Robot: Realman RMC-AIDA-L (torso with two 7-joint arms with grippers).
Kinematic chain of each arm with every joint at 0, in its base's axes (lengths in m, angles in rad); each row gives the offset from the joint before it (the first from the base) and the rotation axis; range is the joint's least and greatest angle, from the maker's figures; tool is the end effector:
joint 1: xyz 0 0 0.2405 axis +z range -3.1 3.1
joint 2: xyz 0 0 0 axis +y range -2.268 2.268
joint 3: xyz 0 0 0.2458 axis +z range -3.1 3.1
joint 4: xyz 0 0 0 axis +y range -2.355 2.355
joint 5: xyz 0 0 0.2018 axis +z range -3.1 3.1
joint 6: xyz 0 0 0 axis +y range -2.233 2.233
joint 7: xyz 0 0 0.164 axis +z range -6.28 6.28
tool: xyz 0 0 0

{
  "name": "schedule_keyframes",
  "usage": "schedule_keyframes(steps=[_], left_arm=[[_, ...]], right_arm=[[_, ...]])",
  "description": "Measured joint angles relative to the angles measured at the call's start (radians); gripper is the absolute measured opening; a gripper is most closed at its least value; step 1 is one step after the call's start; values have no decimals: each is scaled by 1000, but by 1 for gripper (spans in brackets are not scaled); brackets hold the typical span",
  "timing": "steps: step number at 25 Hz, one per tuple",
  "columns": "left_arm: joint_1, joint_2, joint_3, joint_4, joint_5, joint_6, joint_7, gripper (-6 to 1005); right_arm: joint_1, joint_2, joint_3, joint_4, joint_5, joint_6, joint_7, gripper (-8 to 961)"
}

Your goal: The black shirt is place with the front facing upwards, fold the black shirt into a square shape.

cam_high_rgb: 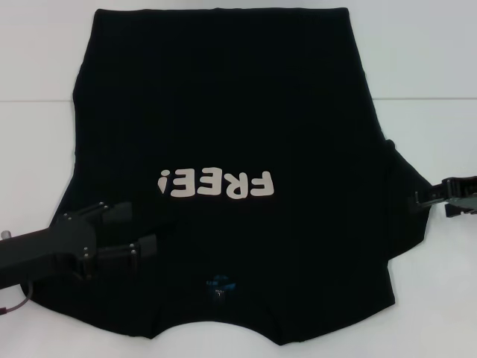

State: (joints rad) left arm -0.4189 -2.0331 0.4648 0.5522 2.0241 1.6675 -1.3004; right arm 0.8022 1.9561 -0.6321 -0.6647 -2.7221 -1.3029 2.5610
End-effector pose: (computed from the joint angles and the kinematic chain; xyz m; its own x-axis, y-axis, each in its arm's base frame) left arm -0.2876 0.2897 0.0140 0.6688 0.3907 0.6325 0.5950 -0.7914 -0.1403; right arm 0.2847 0.4011 0.0349 0.2400 -0.9360 -0.2575 -0.9202 -0.1349 -0.3674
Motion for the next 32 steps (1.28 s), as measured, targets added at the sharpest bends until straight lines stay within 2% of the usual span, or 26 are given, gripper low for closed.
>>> schedule_keyframes(steps=[19, 25, 32], left_arm=[[-1, 4, -2, 0, -1, -1, -2, 950], [-1, 4, -2, 0, -1, -2, -2, 950], [0, 4, -2, 0, -1, -1, -2, 949]], right_arm=[[35, 16, -39, 81, -8, 86, -1, 882], [35, 16, -76, 83, -9, 110, 8, 729], [36, 17, -77, 79, -10, 115, 8, 395]])
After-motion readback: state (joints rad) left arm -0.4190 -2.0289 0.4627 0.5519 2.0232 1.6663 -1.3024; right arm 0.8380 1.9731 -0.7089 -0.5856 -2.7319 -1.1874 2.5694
